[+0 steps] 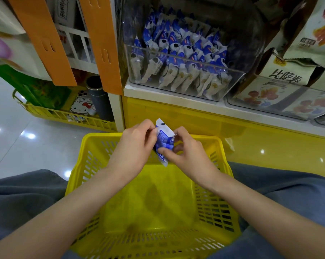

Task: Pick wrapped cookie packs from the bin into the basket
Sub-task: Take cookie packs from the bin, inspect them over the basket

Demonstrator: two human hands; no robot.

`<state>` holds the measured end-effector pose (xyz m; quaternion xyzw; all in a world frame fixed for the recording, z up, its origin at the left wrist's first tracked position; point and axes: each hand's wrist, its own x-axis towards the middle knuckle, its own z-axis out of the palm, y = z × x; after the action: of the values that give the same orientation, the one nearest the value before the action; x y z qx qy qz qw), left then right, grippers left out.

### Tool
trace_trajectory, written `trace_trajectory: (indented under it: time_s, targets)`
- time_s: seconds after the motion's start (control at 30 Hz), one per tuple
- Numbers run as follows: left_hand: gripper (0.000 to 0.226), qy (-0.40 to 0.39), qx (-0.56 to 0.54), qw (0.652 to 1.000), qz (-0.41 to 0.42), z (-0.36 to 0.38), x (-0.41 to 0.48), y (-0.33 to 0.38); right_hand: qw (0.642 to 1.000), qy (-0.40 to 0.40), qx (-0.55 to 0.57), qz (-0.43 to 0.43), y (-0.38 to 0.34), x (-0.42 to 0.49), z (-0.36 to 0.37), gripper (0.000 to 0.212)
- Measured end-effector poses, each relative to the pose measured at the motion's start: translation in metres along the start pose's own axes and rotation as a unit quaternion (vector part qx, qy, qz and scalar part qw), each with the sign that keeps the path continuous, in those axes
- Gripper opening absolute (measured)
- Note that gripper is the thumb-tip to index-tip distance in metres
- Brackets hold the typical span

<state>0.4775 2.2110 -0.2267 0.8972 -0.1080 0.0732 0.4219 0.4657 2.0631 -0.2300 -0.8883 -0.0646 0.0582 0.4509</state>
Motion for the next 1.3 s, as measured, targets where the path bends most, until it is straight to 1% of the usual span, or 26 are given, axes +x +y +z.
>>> trace_trajectory:
  time_s: [0.07,0.1,0.17,0.2,0.27,0.33,0.4,0.47,0.53,0.57,0.63,0.7,0.8,0.9,1.0,1.03,1.1,1.13,1.17,1.23,1.3]
  targets:
    - [0.010,-0.009,-0.081,0.995,-0.048,0.003,0.002,0.001,0.999,0.023,0.034,0.015,0.001,0.001,0.001,0.031]
    - [0.009,-0.038,-0.144,0.985,-0.086,0.005,0.002,0.003,0.998,0.036,0.053,0.029,0.002,0.002,0.002,0.032]
    - [0.022,-0.109,-0.268,0.943,-0.164,0.010,0.000,0.009,0.994,0.045,0.085,0.047,0.005,0.004,0.004,0.031]
    - [0.026,-0.128,-0.309,0.923,-0.189,0.012,-0.002,0.011,0.994,0.040,0.089,0.043,0.005,0.004,0.005,0.031]
    - [0.026,-0.117,-0.349,0.905,-0.212,0.013,-0.002,0.013,0.997,0.016,0.078,0.021,0.004,0.002,0.005,0.034]
    - [0.024,-0.082,-0.343,0.909,-0.224,0.010,0.001,0.009,0.998,-0.010,0.060,-0.001,0.002,0.002,0.003,0.033]
    - [0.024,-0.067,-0.326,0.915,-0.228,0.008,0.004,0.005,0.998,-0.008,0.055,-0.011,0.000,0.002,0.000,0.032]
    - [0.025,-0.077,-0.337,0.912,-0.223,0.006,0.005,0.006,0.996,0.027,0.081,0.012,-0.002,0.006,-0.001,0.030]
    - [0.023,-0.101,-0.350,0.910,-0.201,0.005,0.003,0.008,0.989,0.051,0.128,0.058,-0.005,0.013,-0.004,0.032]
    - [0.023,-0.116,-0.350,0.910,-0.188,0.004,0.002,0.009,0.985,0.046,0.146,0.073,-0.007,0.016,-0.007,0.029]
    - [0.024,-0.137,-0.346,0.911,-0.175,0.002,0.001,0.008,0.982,0.020,0.171,0.078,-0.011,0.021,-0.011,0.016]
    - [0.024,-0.132,-0.336,0.917,-0.170,-0.003,0.000,0.007,0.981,0.014,0.179,0.072,-0.013,0.022,-0.013,0.012]
    - [0.022,-0.129,-0.316,0.927,-0.157,-0.010,0.001,0.007,0.976,0.038,0.196,0.082,-0.013,0.024,-0.012,0.018]
    - [0.021,-0.155,-0.311,0.925,-0.155,-0.017,0.002,0.007,0.974,0.043,0.200,0.097,-0.020,0.024,-0.015,0.022]
    - [0.019,-0.170,-0.316,0.918,-0.170,-0.026,0.006,0.007,0.985,0.035,0.160,0.058,-0.033,0.028,-0.022,0.021]
    - [0.018,-0.166,-0.322,0.916,-0.169,-0.029,0.008,0.008,0.988,0.029,0.147,0.041,-0.039,0.030,-0.026,0.024]
    - [0.018,-0.142,-0.339,0.915,-0.164,-0.034,0.014,0.011,0.993,0.017,0.114,0.007,-0.053,0.039,-0.036,0.033]
    - [0.021,-0.122,-0.349,0.915,-0.163,-0.036,0.016,0.011,0.995,0.021,0.094,-0.017,-0.061,0.045,-0.042,0.034]
    - [0.024,-0.100,-0.354,0.916,-0.163,-0.038,0.018,0.011,0.995,0.038,0.075,-0.046,-0.069,0.054,-0.049,0.031]
    - [0.027,-0.053,-0.350,0.920,-0.171,-0.041,0.023,0.009,0.989,0.101,0.036,-0.104,-0.085,0.077,-0.065,0.022]
    - [0.028,-0.018,-0.352,0.919,-0.178,-0.042,0.028,0.008,0.978,0.153,-0.033,-0.134,-0.096,0.108,-0.078,0.018]
